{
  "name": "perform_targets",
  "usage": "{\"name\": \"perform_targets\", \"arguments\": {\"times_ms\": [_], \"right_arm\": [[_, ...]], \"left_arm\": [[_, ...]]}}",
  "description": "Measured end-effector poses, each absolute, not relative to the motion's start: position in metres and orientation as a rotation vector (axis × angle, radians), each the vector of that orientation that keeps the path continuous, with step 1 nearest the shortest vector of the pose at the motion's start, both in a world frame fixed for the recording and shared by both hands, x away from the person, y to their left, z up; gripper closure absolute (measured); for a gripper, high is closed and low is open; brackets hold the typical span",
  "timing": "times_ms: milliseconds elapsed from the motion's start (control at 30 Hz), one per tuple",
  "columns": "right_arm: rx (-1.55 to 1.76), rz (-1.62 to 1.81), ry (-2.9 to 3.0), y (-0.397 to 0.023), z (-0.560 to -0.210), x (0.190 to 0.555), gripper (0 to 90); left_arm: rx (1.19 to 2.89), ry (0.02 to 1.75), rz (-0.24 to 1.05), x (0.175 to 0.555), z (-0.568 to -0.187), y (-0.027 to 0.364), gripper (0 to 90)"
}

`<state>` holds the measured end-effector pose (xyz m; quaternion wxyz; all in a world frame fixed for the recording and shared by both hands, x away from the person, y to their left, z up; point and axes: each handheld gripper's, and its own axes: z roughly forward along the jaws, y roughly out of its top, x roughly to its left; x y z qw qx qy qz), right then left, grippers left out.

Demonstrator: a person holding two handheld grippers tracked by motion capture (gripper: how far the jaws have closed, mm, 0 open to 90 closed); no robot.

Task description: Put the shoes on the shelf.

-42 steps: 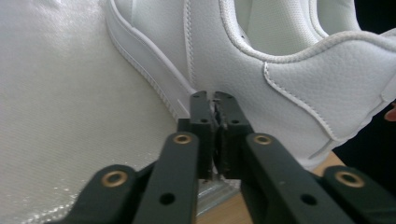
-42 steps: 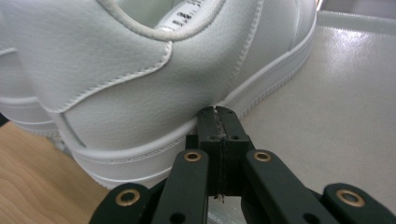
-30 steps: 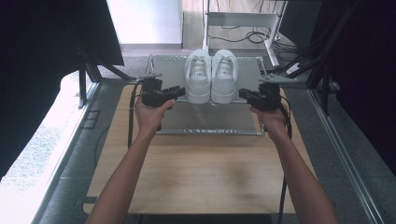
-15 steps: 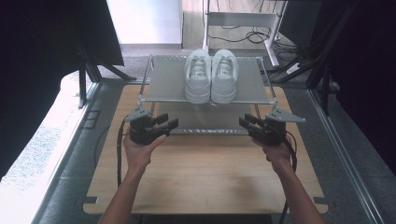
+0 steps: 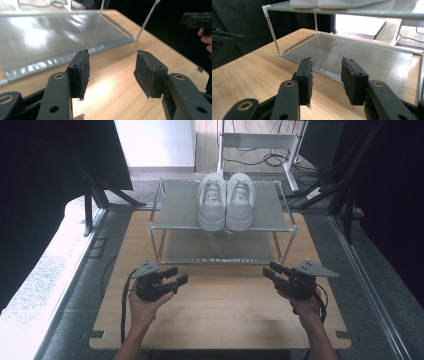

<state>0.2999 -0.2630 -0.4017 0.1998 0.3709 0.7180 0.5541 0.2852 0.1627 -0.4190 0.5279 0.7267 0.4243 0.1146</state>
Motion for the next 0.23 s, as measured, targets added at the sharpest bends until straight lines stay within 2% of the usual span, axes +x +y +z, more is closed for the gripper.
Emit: {"name": "perform_targets", "arguments": {"times_ms": [100,233], "right_arm": [[1.056,1.568,2.006,-0.2636,-0.4063,0.2981,59.6],[1.064,1.597,1.99,-0.2667,-0.4044,0.295,51.3]], "left_arm": [[1.725,1.006,0.269,0.2844,-0.4199,0.1626,44.7],[1.728,0.998,0.28,0.2821,-0.4203,0.1634,42.0]]}}
